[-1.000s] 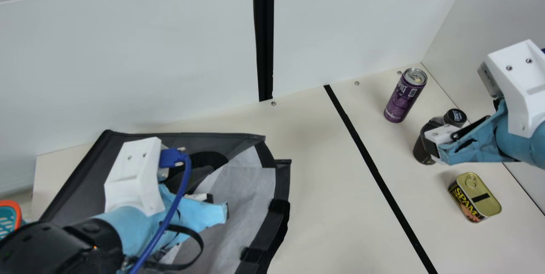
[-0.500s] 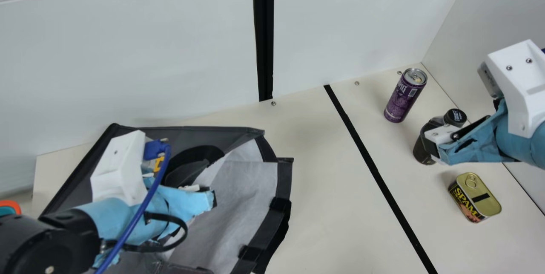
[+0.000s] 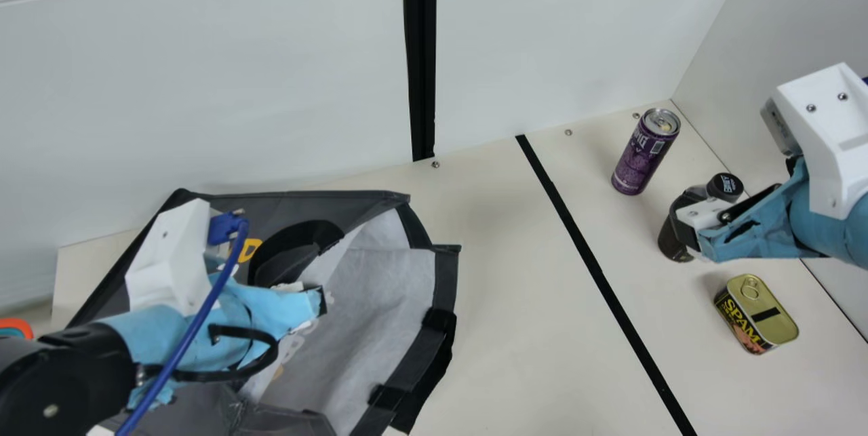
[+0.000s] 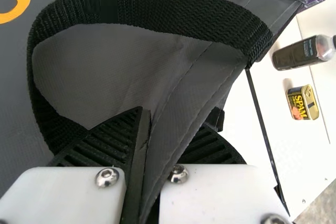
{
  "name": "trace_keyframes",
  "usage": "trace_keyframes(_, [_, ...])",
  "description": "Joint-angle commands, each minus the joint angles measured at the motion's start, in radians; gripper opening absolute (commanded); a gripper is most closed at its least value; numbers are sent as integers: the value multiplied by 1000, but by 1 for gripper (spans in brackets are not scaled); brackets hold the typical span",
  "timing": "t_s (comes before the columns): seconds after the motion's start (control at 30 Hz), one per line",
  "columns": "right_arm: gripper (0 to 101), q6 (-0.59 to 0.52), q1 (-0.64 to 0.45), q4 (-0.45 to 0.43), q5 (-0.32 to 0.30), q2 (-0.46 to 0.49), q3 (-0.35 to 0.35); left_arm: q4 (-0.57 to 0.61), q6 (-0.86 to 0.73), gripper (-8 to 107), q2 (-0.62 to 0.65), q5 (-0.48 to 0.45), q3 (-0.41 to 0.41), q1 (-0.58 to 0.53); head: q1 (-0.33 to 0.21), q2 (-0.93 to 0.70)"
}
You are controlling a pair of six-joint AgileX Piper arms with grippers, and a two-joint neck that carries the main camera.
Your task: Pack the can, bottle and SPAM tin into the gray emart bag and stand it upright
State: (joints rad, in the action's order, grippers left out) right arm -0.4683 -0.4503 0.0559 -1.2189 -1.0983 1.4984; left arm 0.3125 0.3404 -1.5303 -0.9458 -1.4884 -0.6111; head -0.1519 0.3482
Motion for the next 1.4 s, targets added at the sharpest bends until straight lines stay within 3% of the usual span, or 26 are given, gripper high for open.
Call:
trace_keyframes(0.0, [95,0,0,0,0,0,0,3,-4,-8,-2,1,-1,6,-23,1])
trace_keyframes(1.37, [95,22,23,-19,2,10,-11,7,-16,-8,-2,3,2,14,-23,1])
